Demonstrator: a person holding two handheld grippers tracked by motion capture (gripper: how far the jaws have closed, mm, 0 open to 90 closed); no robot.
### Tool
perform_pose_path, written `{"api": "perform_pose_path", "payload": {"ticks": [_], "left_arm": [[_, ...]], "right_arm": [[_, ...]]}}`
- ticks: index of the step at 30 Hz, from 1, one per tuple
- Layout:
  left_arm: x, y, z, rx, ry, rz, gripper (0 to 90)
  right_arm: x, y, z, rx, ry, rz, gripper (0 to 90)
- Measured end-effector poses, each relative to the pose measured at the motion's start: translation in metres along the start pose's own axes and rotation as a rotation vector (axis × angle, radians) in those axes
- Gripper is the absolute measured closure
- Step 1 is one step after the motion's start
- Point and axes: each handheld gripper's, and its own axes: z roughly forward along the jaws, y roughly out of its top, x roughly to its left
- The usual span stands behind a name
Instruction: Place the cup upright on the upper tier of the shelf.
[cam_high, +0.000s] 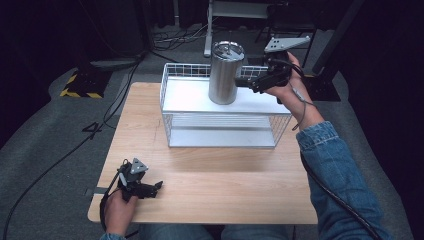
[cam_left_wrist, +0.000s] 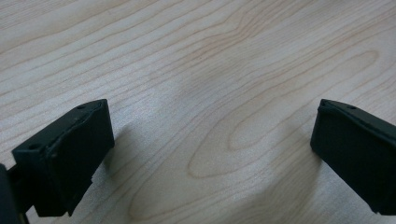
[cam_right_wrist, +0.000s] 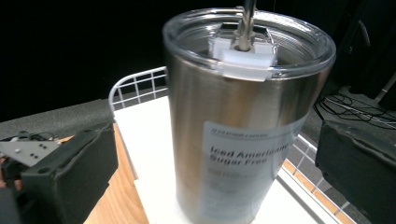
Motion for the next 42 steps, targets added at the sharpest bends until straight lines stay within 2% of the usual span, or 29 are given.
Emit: {"api": "perform_pose_path", "payload": {"ticks": [2,5,11,24,30,31,42], "left_arm": [[0.0,0.0,0.0,0.0,0.0,0.0,0.0],[0.0,0.0,0.0,0.0,0.0,0.0,0.0],[0.0,0.0,0.0,0.0,0.0,0.0,0.0],[0.0,0.0,0.0,0.003,-0.001,-0.005,0.0],[0.0,0.001,0.001,0.003,-0.001,-0.009,0.0],[0.0,0.002,0.002,-0.001,0.002,-0.011,0.0],[0.0,0.002,0.002,-0.001,0.003,-0.012,0.0]], "right_arm": [[0.001,0.0,-0.003,0.0,-0.001,-0.002,0.0],[0.008,-0.003,-0.019,-0.012,0.001,-0.011,0.0],[0.017,-0.01,-0.038,-0.028,0.01,-0.015,0.0],[0.034,-0.036,-0.067,-0.022,0.035,-0.014,0.0],[0.04,-0.053,-0.082,-0.015,0.021,-0.016,0.0],[0.04,-0.061,-0.086,-0.009,0.013,-0.011,0.0],[0.039,-0.095,-0.103,0.006,-0.026,0.023,0.0]]}}
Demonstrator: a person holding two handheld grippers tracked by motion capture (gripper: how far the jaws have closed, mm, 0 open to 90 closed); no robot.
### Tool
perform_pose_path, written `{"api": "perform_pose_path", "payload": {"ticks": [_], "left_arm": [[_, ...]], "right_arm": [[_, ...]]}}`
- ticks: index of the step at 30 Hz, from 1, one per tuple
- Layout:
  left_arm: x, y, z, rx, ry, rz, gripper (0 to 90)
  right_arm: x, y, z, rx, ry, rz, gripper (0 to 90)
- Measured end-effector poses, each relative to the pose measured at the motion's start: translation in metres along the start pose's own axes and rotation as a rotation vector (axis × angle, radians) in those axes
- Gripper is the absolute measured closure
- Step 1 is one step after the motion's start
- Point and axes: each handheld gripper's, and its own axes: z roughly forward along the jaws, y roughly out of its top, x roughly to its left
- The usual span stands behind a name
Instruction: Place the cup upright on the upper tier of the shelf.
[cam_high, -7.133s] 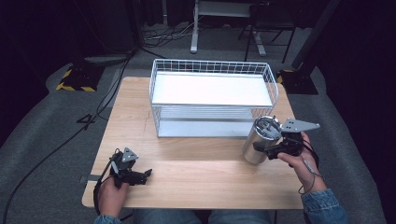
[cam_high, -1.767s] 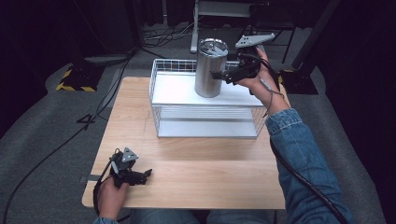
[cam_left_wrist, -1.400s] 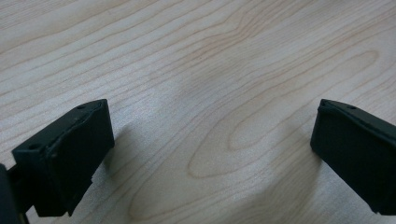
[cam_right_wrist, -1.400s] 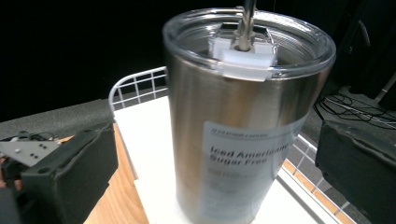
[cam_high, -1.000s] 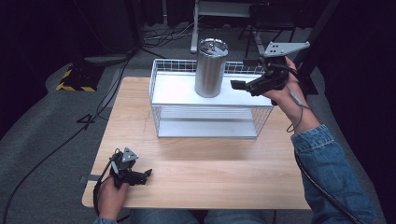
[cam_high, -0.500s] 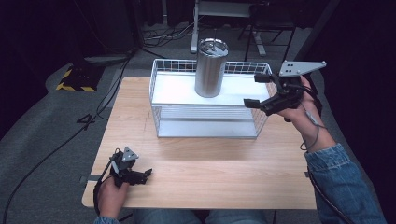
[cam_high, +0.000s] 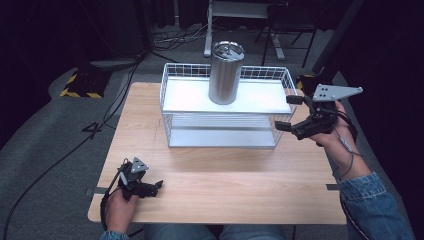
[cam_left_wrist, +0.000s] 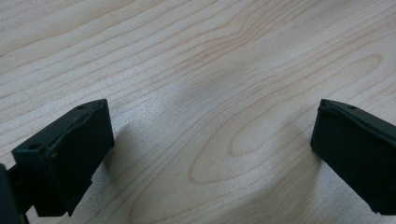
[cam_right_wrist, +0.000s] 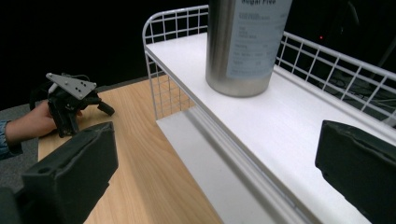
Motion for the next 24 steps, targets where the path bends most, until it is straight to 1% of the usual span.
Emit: {"api": "perform_pose_path", "payload": {"ticks": [1,3,4,7,8,9,10,14,21,24], "left_arm": [[0.0,0.0,0.0,0.0,0.0,0.0,0.0],[0.0,0.0,0.0,0.0,0.0,0.0,0.0],[0.0,0.0,0.0,0.0,-0.001,-0.001,0.0],[0.0,0.0,0.0,0.0,-0.001,0.0,0.0],[0.0,0.0,0.0,0.0,-0.001,0.0,0.0],[0.0,0.0,0.0,0.0,-0.001,-0.001,0.0],[0.0,0.0,0.0,0.0,-0.001,0.0,0.0],[0.0,0.0,0.0,0.001,-0.001,-0.001,0.0],[0.0,0.0,0.0,0.0,0.0,0.0,0.0],[0.0,0.0,0.0,0.0,-0.001,-0.001,0.0]], "right_arm": [[-0.001,-0.009,-0.001,0.009,-0.004,0.013,0.0],[-0.002,-0.012,-0.002,0.014,-0.009,0.014,0.0],[-0.003,-0.021,-0.002,0.028,-0.019,0.018,0.0],[-0.004,-0.034,-0.002,0.055,-0.031,0.02,0.0],[-0.004,-0.034,-0.002,0.055,-0.031,0.02,0.0],[-0.004,-0.039,-0.002,0.067,-0.035,0.024,0.0],[-0.005,-0.048,-0.002,0.083,-0.041,0.032,0.0],[-0.006,-0.067,-0.002,0.096,-0.039,0.063,0.0],[-0.006,-0.097,0.001,0.138,-0.043,0.098,0.0],[-0.004,-0.11,0.005,0.157,-0.052,0.098,0.0]]}}
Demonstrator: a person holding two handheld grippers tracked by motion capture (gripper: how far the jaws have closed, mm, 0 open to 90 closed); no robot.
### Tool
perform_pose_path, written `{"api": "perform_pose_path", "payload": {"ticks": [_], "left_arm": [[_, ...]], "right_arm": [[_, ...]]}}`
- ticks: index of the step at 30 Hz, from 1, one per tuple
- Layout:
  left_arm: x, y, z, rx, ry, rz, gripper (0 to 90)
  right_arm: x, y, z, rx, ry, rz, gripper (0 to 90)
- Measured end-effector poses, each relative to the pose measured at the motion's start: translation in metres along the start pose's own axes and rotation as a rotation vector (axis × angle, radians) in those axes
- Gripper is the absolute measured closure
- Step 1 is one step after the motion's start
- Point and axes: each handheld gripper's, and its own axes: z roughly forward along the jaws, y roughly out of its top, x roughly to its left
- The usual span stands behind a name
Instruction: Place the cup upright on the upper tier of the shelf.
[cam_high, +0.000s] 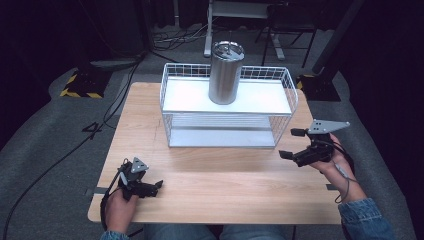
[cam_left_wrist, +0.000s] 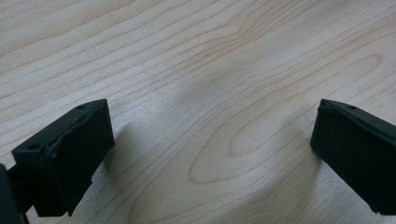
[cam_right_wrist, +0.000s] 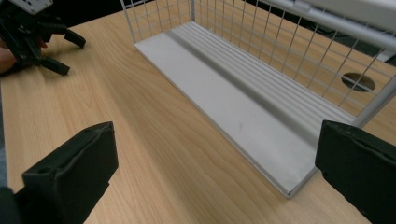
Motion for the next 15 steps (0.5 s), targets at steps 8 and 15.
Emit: {"api": "perform_pose_path", "payload": {"ticks": [8,15], "left_arm": [[0.0,0.0,0.0,0.0,0.001,0.001,0.0],[0.0,0.0,0.0,0.0,0.0,0.0,0.0]], "right_arm": [[0.001,-0.026,0.012,0.039,-0.042,0.0,0.0],[0.004,-0.049,0.024,0.075,-0.055,-0.006,0.0]]}}
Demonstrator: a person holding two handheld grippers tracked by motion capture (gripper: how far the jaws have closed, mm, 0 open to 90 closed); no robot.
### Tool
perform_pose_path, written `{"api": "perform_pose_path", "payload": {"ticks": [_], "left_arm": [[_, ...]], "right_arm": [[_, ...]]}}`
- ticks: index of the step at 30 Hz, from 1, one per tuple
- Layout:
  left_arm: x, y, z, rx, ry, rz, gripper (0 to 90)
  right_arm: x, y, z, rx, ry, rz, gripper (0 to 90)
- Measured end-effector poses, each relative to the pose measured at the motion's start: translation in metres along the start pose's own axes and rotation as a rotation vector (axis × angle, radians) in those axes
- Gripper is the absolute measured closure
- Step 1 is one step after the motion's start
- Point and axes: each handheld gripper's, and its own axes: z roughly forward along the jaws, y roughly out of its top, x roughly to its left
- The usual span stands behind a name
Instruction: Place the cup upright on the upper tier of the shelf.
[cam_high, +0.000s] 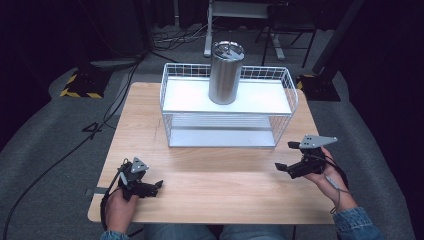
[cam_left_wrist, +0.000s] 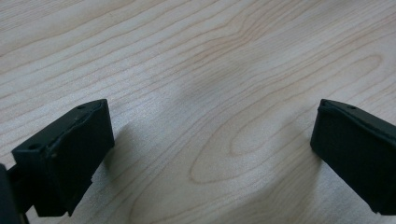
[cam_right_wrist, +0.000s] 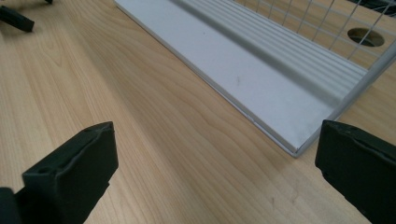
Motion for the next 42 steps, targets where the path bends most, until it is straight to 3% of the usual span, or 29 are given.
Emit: {"api": "perform_pose_path", "payload": {"ticks": [10,22,35,42], "left_arm": [[0.0,0.0,0.0,0.0,0.001,0.0,0.0],[0.0,0.0,0.0,0.0,0.0,0.0,0.0],[0.0,0.0,0.0,0.0,0.0,0.0,0.0],[0.0,0.0,0.0,0.0,0.0,-0.001,0.0]], "right_arm": [[0.001,-0.032,0.02,0.046,-0.018,0.02,0.0],[0.01,-0.054,0.035,0.095,-0.04,0.019,0.0],[0.015,-0.064,0.043,0.138,-0.074,0.009,1.0],[0.015,-0.066,0.044,0.139,-0.074,0.038,1.5]]}}
